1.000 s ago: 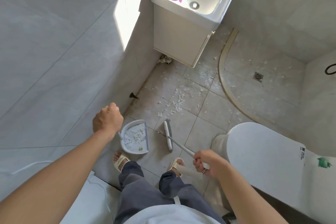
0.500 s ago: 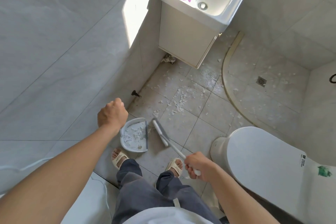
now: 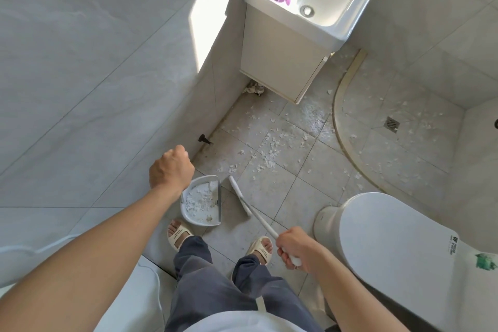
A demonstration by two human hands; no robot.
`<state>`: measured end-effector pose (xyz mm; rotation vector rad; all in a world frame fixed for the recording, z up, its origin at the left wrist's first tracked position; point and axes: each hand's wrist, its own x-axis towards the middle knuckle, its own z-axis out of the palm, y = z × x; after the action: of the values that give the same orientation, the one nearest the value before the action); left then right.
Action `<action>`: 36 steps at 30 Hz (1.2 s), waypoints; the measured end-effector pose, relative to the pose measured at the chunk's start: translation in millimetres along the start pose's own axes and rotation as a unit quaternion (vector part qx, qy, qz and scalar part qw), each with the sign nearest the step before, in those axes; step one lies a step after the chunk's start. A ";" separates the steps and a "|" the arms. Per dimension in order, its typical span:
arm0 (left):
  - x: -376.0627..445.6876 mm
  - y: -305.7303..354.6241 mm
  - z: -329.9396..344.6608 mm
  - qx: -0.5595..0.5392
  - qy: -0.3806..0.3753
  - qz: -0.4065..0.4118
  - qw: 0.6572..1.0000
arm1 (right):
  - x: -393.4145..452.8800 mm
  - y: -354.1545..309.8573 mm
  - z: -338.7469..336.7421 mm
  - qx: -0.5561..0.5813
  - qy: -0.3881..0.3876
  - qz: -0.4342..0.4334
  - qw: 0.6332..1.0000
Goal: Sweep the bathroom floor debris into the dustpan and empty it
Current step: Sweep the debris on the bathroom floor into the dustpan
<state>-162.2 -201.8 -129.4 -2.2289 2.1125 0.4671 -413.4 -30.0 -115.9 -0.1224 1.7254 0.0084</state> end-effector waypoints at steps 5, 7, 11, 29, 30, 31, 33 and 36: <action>-2.9 -7.8 -2.6 0.001 0.000 0.000 1.000 | -9.3 -8.3 -16.9 0.057 -0.021 -0.017 0.998; -4.2 -16.4 -5.7 0.001 -0.003 -0.005 1.000 | -16.5 -10.1 -24.6 0.021 -0.006 -0.042 0.999; -6.1 -38.2 -17.1 0.004 -0.013 -0.022 1.000 | -21.2 -26.8 -20.3 -0.093 0.034 -0.119 0.988; -43.5 -70.2 -55.2 -0.096 0.006 -0.234 0.968 | 68.8 -76.7 -19.3 -0.442 0.081 -0.138 0.883; -43.6 -67.8 -54.8 -0.099 0.008 -0.235 0.967 | 67.9 -66.1 -29.7 -0.455 0.085 -0.133 0.877; -42.7 -62.7 -54.4 -0.103 0.009 -0.233 0.967 | 66.4 -55.2 -42.4 -0.461 0.092 -0.127 0.873; -39.9 -52.8 -53.8 -0.106 0.005 -0.221 0.969 | 62.1 -35.4 -67.5 -0.465 0.103 -0.111 0.872; -32.4 -35.9 -50.3 -0.102 -0.002 -0.196 0.975 | 56.7 -14.3 -106.6 -0.422 0.121 -0.074 0.895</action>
<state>-118.2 -179.3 -80.0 -2.6629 1.6204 0.6837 -525.7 -56.7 -153.9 -0.9288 1.8481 0.6607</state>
